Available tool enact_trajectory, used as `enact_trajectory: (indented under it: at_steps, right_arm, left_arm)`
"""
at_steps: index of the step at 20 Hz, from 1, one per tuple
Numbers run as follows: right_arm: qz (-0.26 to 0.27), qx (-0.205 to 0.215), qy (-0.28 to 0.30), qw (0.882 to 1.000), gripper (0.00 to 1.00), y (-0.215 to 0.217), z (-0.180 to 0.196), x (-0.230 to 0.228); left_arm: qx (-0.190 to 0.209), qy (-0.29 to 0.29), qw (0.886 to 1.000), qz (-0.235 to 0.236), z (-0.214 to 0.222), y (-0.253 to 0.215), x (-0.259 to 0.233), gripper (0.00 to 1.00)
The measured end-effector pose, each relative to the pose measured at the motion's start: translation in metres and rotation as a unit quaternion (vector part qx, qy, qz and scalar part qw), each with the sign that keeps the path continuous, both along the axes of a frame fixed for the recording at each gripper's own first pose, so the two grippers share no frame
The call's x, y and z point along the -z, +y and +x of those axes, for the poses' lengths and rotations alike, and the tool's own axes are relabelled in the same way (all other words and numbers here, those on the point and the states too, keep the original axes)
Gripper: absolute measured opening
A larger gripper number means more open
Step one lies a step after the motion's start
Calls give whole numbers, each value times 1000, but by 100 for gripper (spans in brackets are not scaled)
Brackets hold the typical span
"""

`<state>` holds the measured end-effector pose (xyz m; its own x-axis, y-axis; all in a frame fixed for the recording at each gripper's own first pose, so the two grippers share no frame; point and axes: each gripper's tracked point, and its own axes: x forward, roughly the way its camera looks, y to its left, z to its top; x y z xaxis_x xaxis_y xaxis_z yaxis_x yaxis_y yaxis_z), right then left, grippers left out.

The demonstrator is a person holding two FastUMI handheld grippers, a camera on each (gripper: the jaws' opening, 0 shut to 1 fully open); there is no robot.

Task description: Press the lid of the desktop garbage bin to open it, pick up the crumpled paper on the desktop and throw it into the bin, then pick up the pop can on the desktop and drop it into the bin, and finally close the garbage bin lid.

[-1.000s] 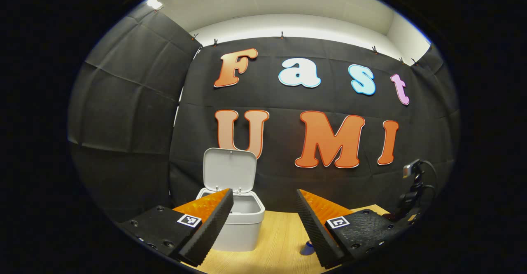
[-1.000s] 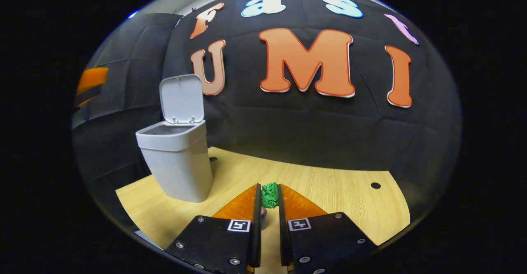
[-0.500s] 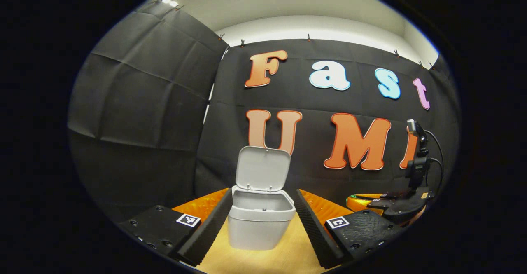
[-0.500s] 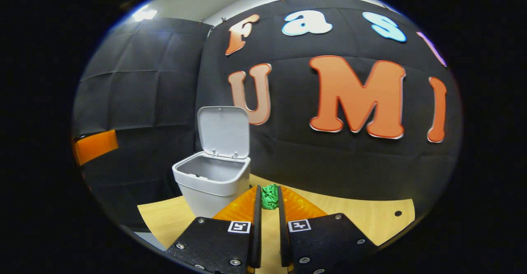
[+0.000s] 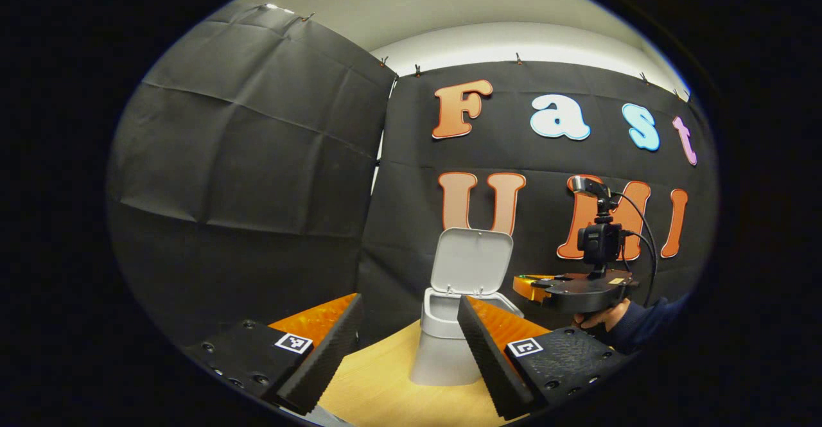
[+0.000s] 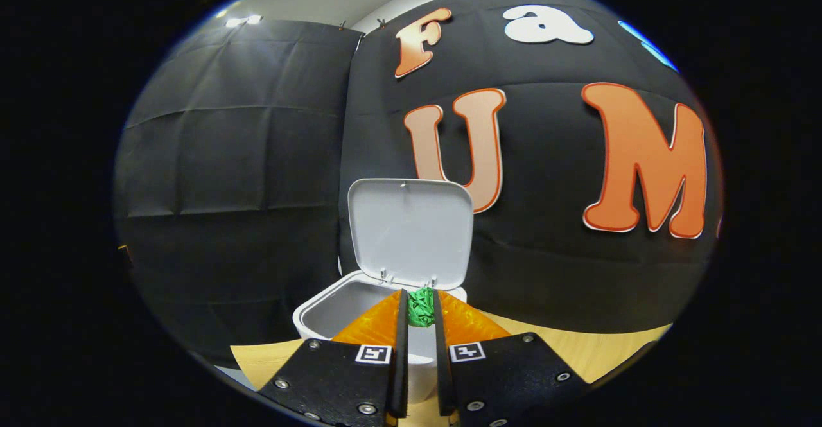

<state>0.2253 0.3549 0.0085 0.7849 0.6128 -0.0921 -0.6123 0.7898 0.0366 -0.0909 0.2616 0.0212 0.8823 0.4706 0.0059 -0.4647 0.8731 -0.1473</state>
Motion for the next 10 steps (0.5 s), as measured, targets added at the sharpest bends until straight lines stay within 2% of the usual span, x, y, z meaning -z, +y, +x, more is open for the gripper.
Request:
enact_trajectory:
  at_steps: [1, 2, 3, 6, 8, 10]
  right_arm:
    - [1, -1, 3, 1000, 18, 8, 6, 3]
    - [0, -1, 5, 1000, 29, 15, 10, 4]
    - [-1, -2, 6, 1000, 18, 21, 13, 6]
    - [-1, -4, 9, 1000, 18, 33, 17, 12]
    - [-4, -2, 7, 1000, 24, 36, 21, 15]
    - [-7, -5, 12, 1000, 37, 40, 22, 22]
  left_arm:
    - [-5, 3, 1000, 1, -3, 5, 1, 92]
    - [-10, 4, 1000, 2, -9, 6, 1, 94]
    - [-13, 5, 1000, 2, -11, 9, 2, 92]
    - [-17, 9, 1000, 3, -7, 19, 7, 92]
    - [-16, 11, 1000, 3, -6, 21, 8, 94]
    - [-13, 14, 1000, 0, -2, 21, 11, 92]
